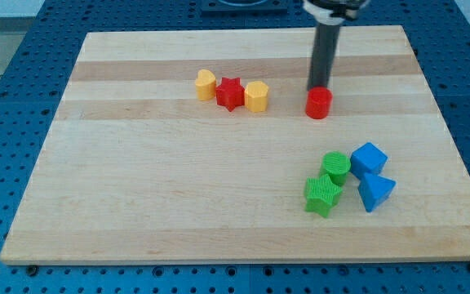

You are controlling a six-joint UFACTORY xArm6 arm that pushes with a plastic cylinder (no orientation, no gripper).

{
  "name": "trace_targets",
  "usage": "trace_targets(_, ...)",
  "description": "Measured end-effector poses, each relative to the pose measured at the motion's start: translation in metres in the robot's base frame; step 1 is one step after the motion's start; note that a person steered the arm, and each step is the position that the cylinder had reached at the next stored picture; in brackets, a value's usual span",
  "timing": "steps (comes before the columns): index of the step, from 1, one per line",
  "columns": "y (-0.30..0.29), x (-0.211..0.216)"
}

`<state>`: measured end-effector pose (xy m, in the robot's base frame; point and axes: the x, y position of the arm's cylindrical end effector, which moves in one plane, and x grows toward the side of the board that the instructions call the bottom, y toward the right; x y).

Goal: Push the red circle into the yellow hexagon

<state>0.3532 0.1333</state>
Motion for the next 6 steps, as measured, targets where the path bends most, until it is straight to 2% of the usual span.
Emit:
trace_targets(1, 0.056, 0.001)
trace_targets(2, 0.07, 0.015)
trace_targets(4, -0.019, 0.018)
trace_targets(5, -0.015, 0.034)
trace_targets(6, -0.01, 0.069)
